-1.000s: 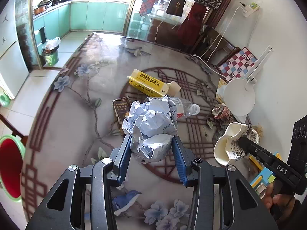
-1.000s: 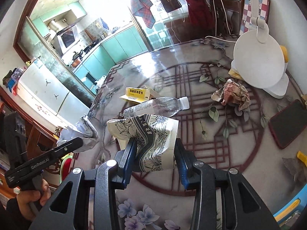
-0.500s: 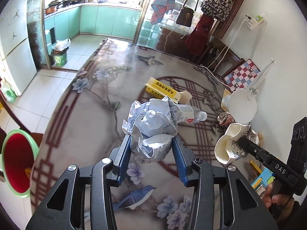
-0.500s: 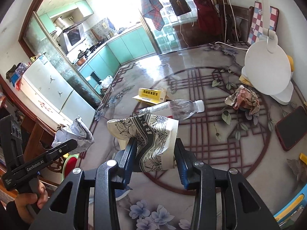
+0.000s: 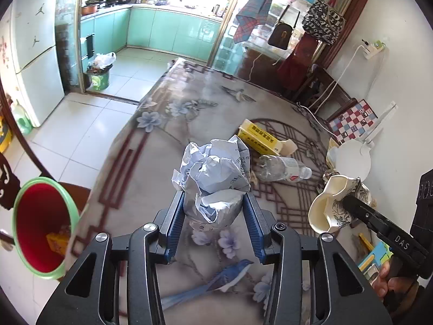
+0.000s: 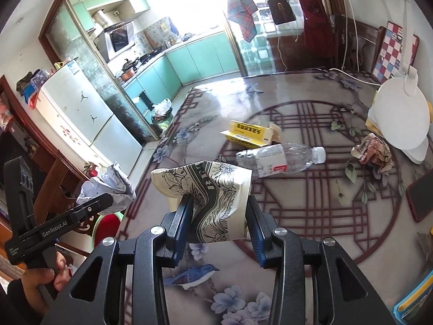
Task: Collect trash
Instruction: 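Carry the foil and printed paper over the red bucket with both tools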
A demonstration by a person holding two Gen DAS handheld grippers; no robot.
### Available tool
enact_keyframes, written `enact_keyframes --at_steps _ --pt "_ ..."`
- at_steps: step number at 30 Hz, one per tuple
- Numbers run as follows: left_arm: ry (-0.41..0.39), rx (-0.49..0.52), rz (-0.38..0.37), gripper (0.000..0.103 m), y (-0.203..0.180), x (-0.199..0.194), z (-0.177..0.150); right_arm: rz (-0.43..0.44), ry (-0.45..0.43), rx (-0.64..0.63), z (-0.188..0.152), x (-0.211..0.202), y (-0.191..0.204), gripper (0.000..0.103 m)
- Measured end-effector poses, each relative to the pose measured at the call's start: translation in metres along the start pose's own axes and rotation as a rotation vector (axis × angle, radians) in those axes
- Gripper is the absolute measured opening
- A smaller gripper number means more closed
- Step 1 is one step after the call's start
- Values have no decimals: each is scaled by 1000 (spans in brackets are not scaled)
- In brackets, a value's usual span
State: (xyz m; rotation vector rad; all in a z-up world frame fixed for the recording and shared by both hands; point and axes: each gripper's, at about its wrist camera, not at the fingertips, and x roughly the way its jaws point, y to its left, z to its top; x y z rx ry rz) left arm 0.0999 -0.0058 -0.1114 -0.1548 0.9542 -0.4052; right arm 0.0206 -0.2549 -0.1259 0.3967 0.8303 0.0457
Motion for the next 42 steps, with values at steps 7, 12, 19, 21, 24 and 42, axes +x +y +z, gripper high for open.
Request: enact_keyframes --at_steps 7,12,19,21,24,42 --pt "-6 -36 23 42 39 -9 4 9 6 -21 0 12 38 37" --pt "-11 -64 43 42 70 -15 6 15 13 -41 -1 23 67 37" --pt "-13 -103 69 42 114 -23 7 27 29 -77 -2 41 109 37" --pt "-13 -115 76 42 126 -25 7 31 33 -87 -4 46 120 37" --pt "-17 -133 87 42 144 -30 7 39 41 -103 -6 54 139 37" --pt "-9 -255 184 42 246 -50 -11 85 101 -203 -21 96 229 37"
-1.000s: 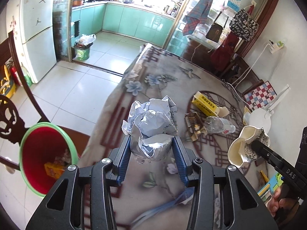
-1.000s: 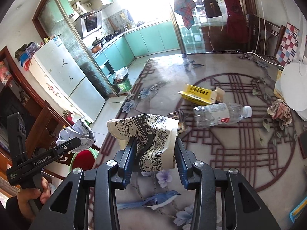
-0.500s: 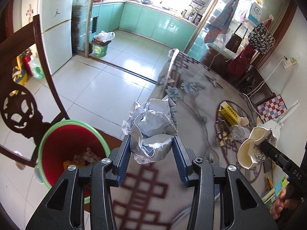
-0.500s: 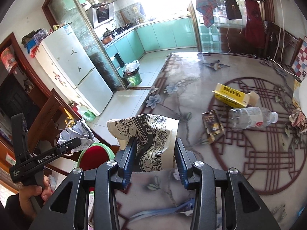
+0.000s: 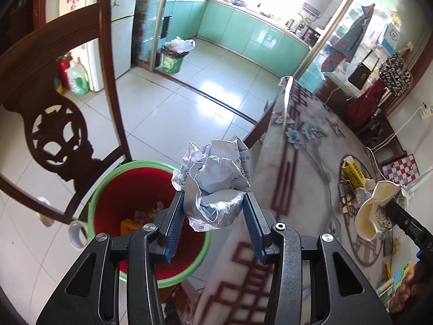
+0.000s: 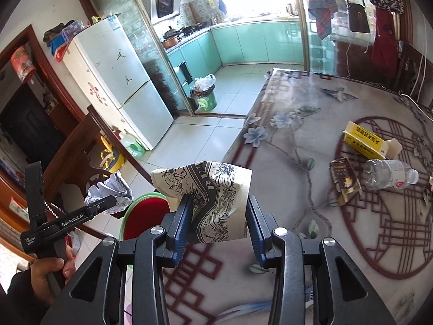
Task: Collect trash
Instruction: 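Carry the foil and printed paper over the red bucket with both tools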
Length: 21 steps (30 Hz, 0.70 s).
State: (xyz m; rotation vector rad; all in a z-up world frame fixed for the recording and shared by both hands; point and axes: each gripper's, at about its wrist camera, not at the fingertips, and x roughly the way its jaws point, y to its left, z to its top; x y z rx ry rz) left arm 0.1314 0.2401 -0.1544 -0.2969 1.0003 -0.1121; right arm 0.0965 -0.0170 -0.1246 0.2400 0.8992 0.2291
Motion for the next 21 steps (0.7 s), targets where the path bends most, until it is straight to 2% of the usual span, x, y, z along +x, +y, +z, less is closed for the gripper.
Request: enact_keyframes --at_steps 21 --pt "69 -126 122 42 89 18 -14 91 157 -206 -10 92 101 37"
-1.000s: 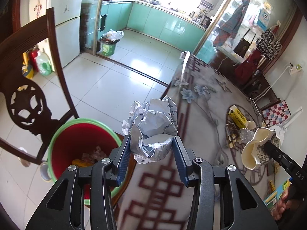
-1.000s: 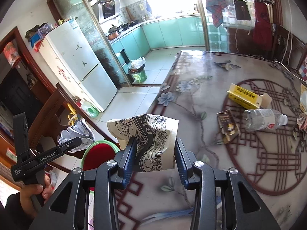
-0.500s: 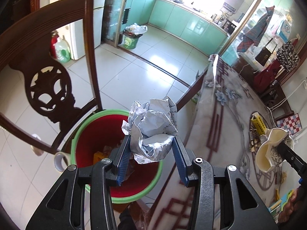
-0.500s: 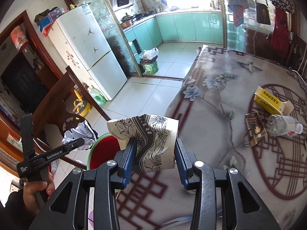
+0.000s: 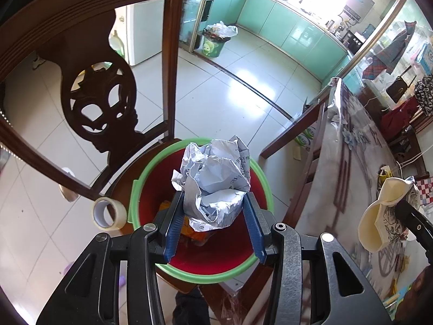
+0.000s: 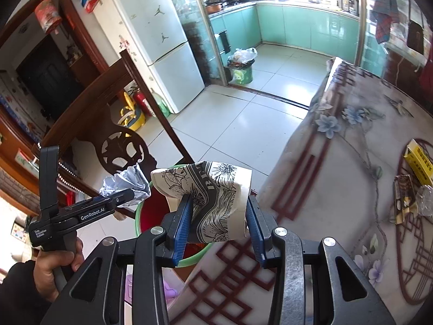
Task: Collect trash
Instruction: 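Carry the foil and printed paper over the red bucket with both tools, then open both tools to drop the foil and paper into the bucket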
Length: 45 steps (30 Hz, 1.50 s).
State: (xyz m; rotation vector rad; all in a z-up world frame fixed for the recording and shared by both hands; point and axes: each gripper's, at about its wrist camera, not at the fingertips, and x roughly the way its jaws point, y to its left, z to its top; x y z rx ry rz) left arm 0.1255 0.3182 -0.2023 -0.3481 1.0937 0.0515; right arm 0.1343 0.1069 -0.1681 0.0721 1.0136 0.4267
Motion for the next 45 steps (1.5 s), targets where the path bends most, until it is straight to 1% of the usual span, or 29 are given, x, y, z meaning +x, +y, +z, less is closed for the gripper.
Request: enact_keyframes --at_steps 9,15,21,28,39,45 --pt "22 -21 19 42 17 8 2 17 34 -58 10 28 26 37" --pt "35 -10 26 42 17 14 6 24 52 -59 12 49 31 37" --pt "42 1 34 42 19 16 7 33 66 -52 13 61 34 37" --pt "37 -4 46 42 20 14 8 31 77 -59 13 65 37 37" --pt "24 -31 65 42 25 5 3 64 84 -90 9 68 47 38" --pt "18 -30 67 46 21 0 -2 70 75 -90 2 58 44 39"
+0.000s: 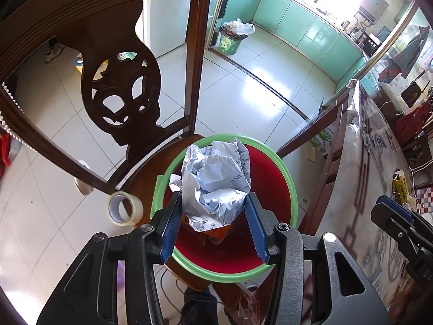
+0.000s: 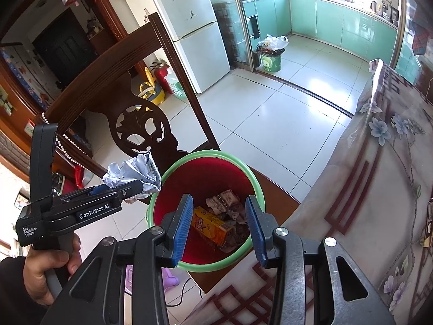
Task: Collect trash
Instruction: 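Open both tools to drop the foil and paper into the bucket, then move both open tools back over the table trash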
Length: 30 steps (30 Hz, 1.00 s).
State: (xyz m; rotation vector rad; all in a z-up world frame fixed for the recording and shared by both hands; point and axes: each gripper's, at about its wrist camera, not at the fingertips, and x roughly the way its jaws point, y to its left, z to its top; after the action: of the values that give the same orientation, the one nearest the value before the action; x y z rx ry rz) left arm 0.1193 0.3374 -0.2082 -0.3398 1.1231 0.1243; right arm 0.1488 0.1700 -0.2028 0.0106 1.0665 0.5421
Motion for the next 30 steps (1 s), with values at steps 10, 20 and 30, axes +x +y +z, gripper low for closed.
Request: enact_keyframes --at_steps 10,20,30 --pt "-35 47 -25 58 -33 -18 -10 -39 -57 36 -29 -54 -31 39" --pt "-86 220 -157 57 -142 -54 -32 -175 -133 193 -93 -150 -139 43" --pt "-65 370 -225 82 -261 -58 -77 -475 -194 430 -190 -274 -330 53"
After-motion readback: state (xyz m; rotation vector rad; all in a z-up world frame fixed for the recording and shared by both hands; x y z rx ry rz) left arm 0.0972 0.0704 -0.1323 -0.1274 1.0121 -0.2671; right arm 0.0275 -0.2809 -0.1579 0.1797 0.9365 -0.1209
